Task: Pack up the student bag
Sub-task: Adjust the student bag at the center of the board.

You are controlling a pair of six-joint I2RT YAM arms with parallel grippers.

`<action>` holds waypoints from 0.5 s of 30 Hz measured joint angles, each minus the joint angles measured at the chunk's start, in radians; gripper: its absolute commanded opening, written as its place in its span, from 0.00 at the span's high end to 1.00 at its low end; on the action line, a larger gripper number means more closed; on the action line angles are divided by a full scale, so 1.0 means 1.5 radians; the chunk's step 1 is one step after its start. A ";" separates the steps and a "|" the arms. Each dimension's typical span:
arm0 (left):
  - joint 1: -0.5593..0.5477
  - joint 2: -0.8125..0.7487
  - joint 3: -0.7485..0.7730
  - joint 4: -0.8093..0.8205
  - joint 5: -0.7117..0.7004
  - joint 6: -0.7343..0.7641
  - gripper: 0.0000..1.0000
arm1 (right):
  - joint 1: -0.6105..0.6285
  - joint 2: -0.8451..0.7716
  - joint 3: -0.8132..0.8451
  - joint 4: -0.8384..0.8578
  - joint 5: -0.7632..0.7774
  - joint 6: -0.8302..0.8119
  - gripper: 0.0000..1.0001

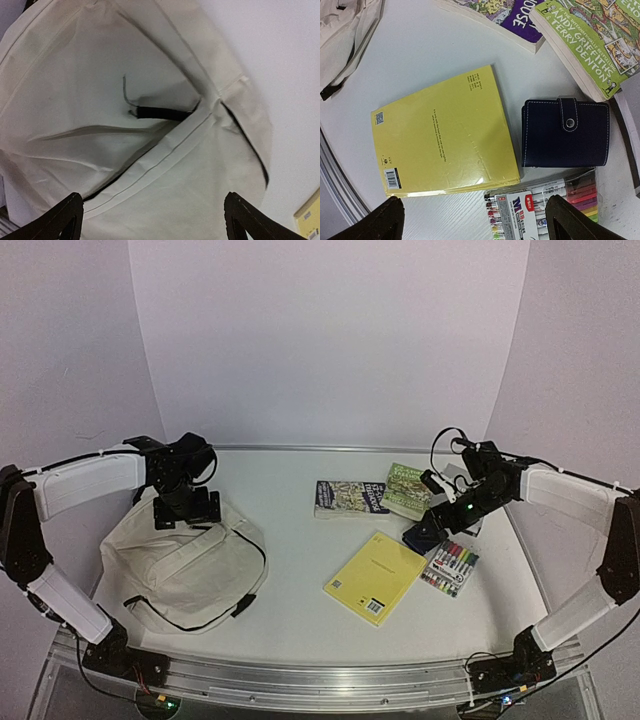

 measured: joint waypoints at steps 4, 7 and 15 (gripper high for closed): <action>0.000 0.044 0.012 -0.078 -0.053 0.007 0.02 | 0.000 0.000 0.000 0.000 -0.005 0.001 0.02; 0.002 0.096 0.028 -0.098 -0.065 0.031 0.02 | 0.000 0.000 0.000 0.000 -0.010 0.003 0.02; 0.007 0.222 0.046 -0.072 -0.048 0.107 0.22 | 0.000 0.001 0.032 -0.008 -0.023 0.005 0.02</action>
